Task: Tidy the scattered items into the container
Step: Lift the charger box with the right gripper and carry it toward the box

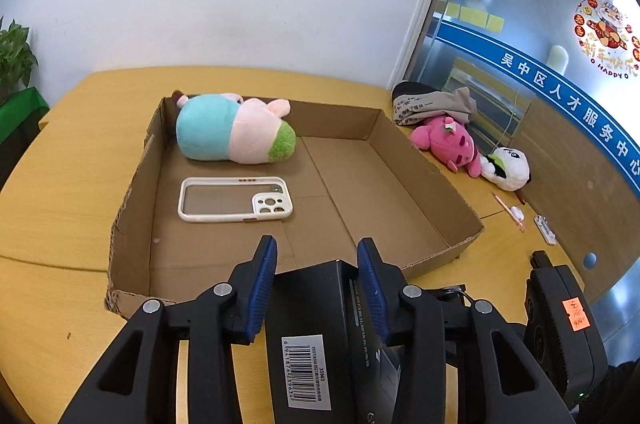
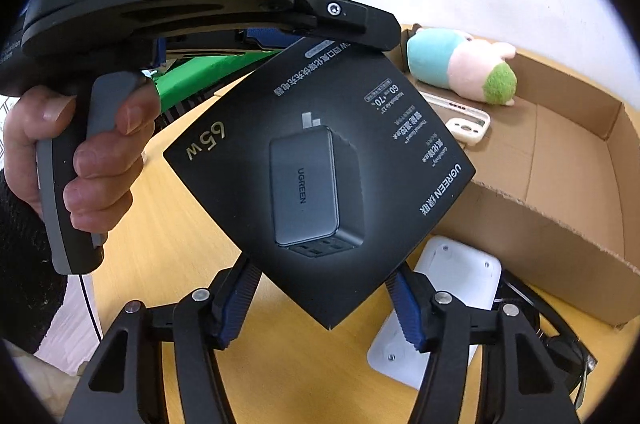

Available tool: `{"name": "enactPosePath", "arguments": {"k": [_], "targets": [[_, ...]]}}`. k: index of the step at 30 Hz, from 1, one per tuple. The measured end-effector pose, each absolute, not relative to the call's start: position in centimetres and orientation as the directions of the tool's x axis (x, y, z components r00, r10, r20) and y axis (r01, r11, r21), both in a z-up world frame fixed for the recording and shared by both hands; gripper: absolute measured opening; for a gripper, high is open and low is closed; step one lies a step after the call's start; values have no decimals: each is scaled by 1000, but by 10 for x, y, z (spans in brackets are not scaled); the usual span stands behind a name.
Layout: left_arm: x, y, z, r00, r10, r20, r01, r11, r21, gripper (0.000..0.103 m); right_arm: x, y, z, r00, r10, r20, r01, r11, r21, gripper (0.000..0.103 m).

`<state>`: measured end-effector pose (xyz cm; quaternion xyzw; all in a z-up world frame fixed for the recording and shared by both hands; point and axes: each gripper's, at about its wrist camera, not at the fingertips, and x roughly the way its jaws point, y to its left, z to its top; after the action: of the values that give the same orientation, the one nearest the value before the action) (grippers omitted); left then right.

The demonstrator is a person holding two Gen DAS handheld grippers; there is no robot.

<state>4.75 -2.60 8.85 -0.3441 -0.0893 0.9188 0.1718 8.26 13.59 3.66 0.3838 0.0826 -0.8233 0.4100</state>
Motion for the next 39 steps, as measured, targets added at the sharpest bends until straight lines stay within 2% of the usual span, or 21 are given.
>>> {"name": "enactPosePath", "arguments": {"k": [13,21,24,29,34,39], "targets": [[62,-41,55,-656,409,-634,-170,-899,-404,43,85,127,-5,-202,-654,-729,748,-583,317,61],[58,-58,44,-627,454,-634,-95,-852,-516,43,93,127,-4,-207,-649,-732,766,-573,291,61],[56,-63,39,-606,469,-643,-47,-827,-560,56,96,128,-4,-210,-642,-738,770,-573,279,61],[54,-69,32,-560,488,-670,25,-798,-602,56,125,129,-6,-238,-601,-763,789,-578,209,62],[58,-74,30,-549,524,-652,41,-762,-646,56,140,136,-4,-249,-597,-763,792,-579,194,64],[64,-69,43,-535,624,-570,-27,-686,-727,56,138,147,-5,-228,-628,-744,795,-561,229,64]]}}
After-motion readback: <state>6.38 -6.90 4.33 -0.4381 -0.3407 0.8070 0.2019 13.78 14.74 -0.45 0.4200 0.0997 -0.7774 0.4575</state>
